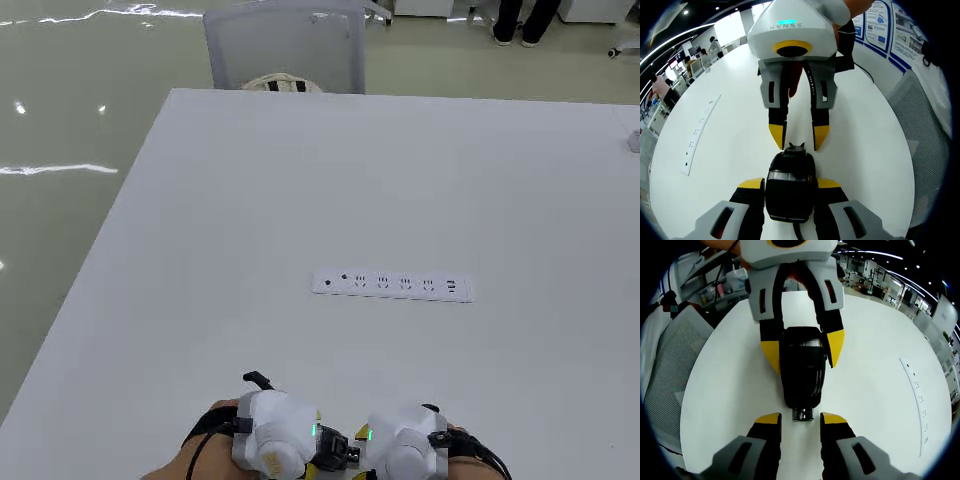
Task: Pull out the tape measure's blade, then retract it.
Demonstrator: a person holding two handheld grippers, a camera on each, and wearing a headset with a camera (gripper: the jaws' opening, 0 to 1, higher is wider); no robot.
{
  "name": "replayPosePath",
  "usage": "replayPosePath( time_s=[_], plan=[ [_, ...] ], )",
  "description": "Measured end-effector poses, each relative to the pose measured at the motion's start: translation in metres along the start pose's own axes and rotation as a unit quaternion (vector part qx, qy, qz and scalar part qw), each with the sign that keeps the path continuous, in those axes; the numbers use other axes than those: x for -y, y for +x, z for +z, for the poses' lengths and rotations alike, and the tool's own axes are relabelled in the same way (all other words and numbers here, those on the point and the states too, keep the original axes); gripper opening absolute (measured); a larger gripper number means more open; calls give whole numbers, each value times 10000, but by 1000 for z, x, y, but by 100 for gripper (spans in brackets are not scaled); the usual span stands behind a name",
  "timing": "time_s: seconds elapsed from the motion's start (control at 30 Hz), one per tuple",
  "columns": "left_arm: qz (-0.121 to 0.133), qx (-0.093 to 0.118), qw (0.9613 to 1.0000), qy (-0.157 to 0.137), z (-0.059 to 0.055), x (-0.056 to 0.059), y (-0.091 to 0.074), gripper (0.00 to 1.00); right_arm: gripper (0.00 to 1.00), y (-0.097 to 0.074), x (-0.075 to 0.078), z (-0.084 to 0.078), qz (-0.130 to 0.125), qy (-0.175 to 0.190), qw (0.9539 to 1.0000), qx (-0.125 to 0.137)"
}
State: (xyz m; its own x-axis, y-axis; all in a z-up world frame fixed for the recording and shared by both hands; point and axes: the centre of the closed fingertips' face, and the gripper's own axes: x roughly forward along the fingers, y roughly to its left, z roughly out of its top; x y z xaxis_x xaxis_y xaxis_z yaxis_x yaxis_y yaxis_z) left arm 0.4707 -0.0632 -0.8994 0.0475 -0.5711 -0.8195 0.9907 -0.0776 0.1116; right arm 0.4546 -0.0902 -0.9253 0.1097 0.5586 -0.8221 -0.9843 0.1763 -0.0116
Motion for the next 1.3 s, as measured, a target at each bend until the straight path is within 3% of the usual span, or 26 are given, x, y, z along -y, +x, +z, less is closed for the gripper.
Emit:
replayPosePath(
  time_s=[0.93,1.3],
  plan=[
    [60,-45,10000,64,-1,1,2,34,16,10,3,-3,-16,-93,9999,-76],
    [119,0,9999,61,-1,1,1,33,14,10,3,-4,-36,-324,9994,-74]
  ],
)
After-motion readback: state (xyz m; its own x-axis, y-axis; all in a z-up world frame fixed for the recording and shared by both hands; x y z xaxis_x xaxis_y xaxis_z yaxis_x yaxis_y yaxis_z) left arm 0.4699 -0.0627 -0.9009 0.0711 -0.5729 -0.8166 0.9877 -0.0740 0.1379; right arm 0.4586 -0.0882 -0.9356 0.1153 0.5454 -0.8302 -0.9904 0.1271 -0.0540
